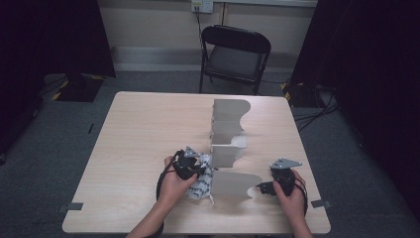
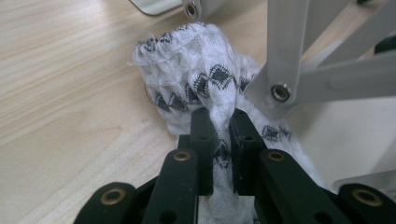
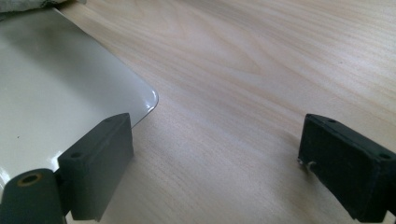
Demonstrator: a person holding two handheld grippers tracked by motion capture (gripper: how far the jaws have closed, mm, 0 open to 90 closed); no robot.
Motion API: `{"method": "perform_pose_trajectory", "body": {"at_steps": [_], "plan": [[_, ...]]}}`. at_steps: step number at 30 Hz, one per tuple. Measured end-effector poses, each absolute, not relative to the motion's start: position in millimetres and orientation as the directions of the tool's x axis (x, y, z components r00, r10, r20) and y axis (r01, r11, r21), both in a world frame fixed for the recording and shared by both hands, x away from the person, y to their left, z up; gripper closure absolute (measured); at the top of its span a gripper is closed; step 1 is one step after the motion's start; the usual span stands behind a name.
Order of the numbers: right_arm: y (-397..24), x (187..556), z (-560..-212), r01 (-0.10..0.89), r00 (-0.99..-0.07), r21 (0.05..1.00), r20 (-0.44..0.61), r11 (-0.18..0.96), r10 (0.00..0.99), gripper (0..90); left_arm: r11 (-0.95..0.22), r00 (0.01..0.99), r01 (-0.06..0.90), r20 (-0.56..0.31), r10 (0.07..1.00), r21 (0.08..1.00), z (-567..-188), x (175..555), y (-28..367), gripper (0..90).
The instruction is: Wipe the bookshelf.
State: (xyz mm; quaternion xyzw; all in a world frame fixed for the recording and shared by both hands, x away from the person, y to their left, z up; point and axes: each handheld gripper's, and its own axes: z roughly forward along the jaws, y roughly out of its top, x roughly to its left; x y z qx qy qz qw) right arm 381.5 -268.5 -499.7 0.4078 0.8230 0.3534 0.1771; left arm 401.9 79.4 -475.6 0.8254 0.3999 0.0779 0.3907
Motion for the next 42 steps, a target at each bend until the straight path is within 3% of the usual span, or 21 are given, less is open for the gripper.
{"method": "perform_pose_trajectory", "body": {"at_steps": [13, 22, 42], "plan": [[-268, 382, -500, 0.546, -0.605, 0.726, -0.003, 0.418, 0.797, 9.1, -0.345, 0.66, 0.561, -0.155, 0.735, 0.752, -407, 400, 89, 82.7], [-268, 381, -500, 0.546, -0.605, 0.726, -0.003, 0.418, 0.797, 9.1, -0.325, 0.697, 0.462, -0.112, 0.708, 0.825, -347, 389, 85, 83.0], [-268, 382, -500, 0.546, -0.605, 0.726, -0.003, 0.417, 0.796, 9.1, -0.371, 0.698, 0.568, -0.192, 0.689, 0.735, -443, 380, 74, 83.0]]}}
